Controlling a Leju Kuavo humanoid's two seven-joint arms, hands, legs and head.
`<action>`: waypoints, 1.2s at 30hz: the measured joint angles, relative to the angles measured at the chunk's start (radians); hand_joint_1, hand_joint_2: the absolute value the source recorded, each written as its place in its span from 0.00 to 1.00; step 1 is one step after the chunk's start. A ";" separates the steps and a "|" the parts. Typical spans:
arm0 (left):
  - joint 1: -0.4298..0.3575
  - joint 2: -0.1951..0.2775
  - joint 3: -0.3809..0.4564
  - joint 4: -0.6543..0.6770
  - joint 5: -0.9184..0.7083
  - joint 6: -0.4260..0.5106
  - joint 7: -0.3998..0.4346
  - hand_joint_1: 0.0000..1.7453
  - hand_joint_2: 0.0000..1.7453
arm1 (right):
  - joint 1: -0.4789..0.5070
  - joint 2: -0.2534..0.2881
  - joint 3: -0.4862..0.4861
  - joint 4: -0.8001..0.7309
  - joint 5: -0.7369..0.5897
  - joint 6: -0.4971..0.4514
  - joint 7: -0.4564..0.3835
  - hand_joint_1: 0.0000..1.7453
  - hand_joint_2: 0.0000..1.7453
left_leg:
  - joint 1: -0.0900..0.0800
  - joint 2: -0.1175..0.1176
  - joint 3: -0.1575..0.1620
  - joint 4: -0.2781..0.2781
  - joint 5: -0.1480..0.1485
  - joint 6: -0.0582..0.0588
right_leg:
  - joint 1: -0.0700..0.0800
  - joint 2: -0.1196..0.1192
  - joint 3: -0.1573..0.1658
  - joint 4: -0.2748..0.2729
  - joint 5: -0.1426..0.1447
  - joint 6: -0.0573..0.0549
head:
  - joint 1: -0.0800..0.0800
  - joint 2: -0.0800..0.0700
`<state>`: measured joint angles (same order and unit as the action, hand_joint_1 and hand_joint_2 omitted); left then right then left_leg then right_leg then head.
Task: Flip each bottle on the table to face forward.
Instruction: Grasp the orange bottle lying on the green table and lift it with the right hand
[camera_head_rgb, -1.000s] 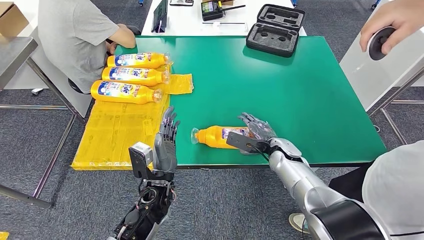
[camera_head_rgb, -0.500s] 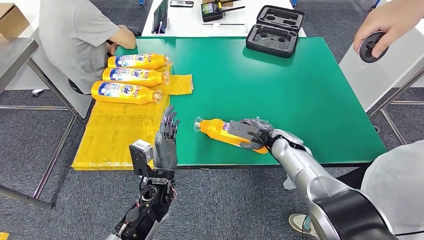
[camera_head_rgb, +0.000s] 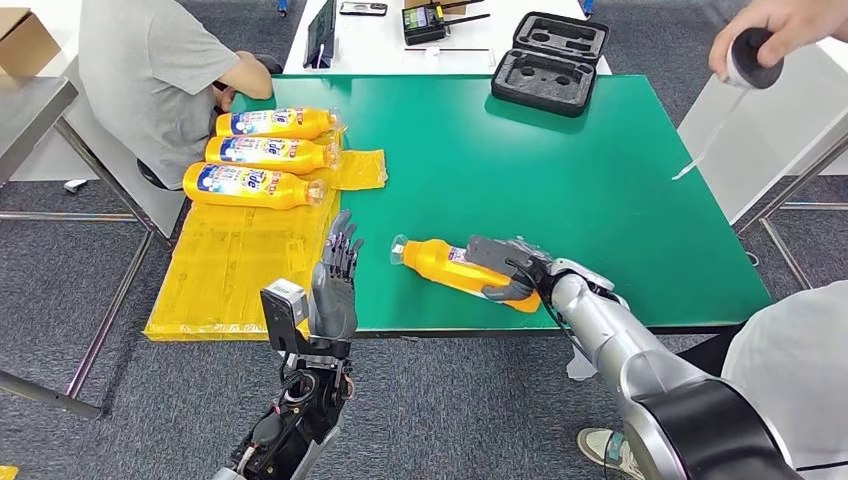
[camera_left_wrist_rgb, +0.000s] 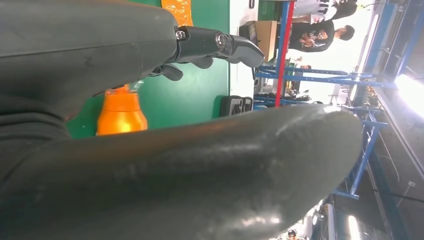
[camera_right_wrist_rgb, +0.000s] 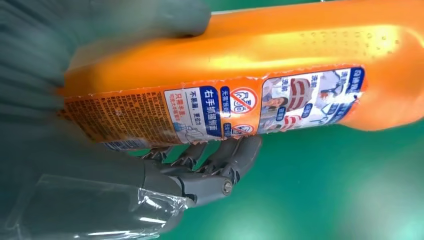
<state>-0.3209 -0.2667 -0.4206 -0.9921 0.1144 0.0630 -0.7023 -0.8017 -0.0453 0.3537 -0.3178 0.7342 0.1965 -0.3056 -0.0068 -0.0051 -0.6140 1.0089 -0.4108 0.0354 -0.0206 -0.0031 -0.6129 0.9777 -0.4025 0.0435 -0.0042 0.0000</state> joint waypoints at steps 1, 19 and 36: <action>0.001 0.000 0.000 -0.001 -0.001 0.001 0.000 0.00 0.00 | 0.008 0.000 -0.012 0.000 -0.019 -0.022 -0.029 1.00 1.00 | 0.000 0.000 0.000 0.000 0.000 0.000 | 0.000 0.000 0.000 0.000 0.000 0.000 | 0.000 0.000; 0.019 -0.009 0.012 -0.061 -0.012 0.067 0.000 0.00 0.00 | 0.135 0.022 -0.317 -0.030 -0.373 -0.100 -0.381 1.00 1.00 | 0.000 -0.001 -0.004 0.000 0.000 0.000 | 0.000 0.000 -0.002 0.000 0.000 0.000 | 0.000 0.000; -0.079 -0.045 0.023 0.161 0.109 -0.060 0.001 0.00 0.00 | 0.246 0.105 -0.198 -0.278 -0.560 0.171 -0.394 1.00 1.00 | 0.000 0.000 -0.004 0.000 0.000 0.000 | 0.000 0.000 -0.004 0.000 0.000 0.000 | 0.000 0.000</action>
<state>-0.3997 -0.3113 -0.3971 -0.8307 0.2239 0.0034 -0.7015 -0.5555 0.0602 0.1562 -0.5962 0.1745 0.3675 -0.7000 -0.0066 -0.0052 -0.6182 1.0088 -0.4109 0.0353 -0.0205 -0.0028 -0.6166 0.9782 -0.4026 0.0435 -0.0042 0.0000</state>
